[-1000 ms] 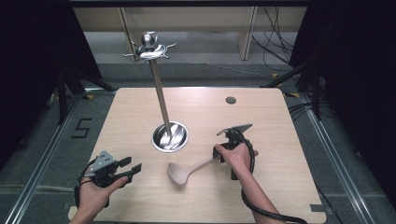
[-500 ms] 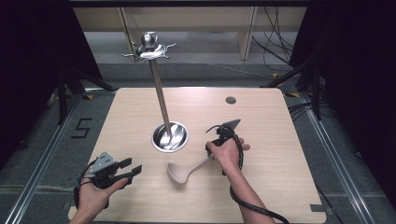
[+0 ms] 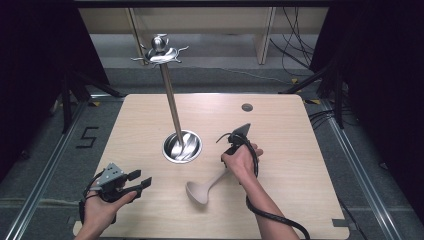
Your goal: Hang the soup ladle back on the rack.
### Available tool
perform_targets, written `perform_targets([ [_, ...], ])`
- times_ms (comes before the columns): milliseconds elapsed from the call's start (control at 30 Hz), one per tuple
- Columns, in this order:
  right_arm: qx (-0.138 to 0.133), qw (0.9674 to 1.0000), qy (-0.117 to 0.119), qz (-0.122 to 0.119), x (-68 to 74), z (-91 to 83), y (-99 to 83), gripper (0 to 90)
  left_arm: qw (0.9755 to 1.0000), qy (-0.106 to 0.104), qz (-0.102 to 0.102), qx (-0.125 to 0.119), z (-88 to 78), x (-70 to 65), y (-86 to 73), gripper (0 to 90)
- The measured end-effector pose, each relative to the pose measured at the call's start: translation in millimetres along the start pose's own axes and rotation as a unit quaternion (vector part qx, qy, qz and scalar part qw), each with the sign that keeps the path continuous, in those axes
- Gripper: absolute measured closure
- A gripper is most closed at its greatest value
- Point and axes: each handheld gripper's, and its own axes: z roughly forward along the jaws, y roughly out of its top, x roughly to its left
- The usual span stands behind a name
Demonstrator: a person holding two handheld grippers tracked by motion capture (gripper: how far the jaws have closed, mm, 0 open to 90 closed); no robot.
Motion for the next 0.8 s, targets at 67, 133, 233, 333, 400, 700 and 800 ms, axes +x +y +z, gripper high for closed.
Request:
perform_targets([
  [67,0.003,0.9998,0.000,-0.019,-4.9,-1.7,0.4,49.5,1.0000,0.000,0.002,0.001,0.4,0.1,-0.2,45.3],
  [133,0.008,0.9993,-0.002,-0.035,-9.2,-2.4,0.1,53.7,1.0000,-0.002,0.002,0.001,0.6,0.3,-0.4,45.4],
  [233,0.016,0.9987,-0.006,-0.047,-16.3,-3.7,-0.8,59.5,1.0000,-0.001,-0.003,0.001,1.1,-0.2,-0.9,45.4],
  [333,0.021,0.9982,-0.006,-0.056,-24.4,-4.9,-1.4,65.6,1.0000,-0.002,-0.002,0.002,1.0,0.0,-1.0,45.5],
  [400,0.024,0.9979,-0.014,-0.058,-30.3,-5.7,-2.1,69.3,1.0000,0.000,0.004,0.002,0.4,0.1,-0.8,45.5],
  [700,0.028,0.9967,0.034,-0.068,-59.8,-7.7,-2.9,74.3,1.0000,0.000,0.002,0.003,0.7,0.6,-1.4,45.4],
  [800,0.020,0.9949,0.066,-0.073,-66.1,-8.6,-5.1,74.3,1.0000,0.001,0.004,0.004,0.8,0.7,-1.2,45.4],
])
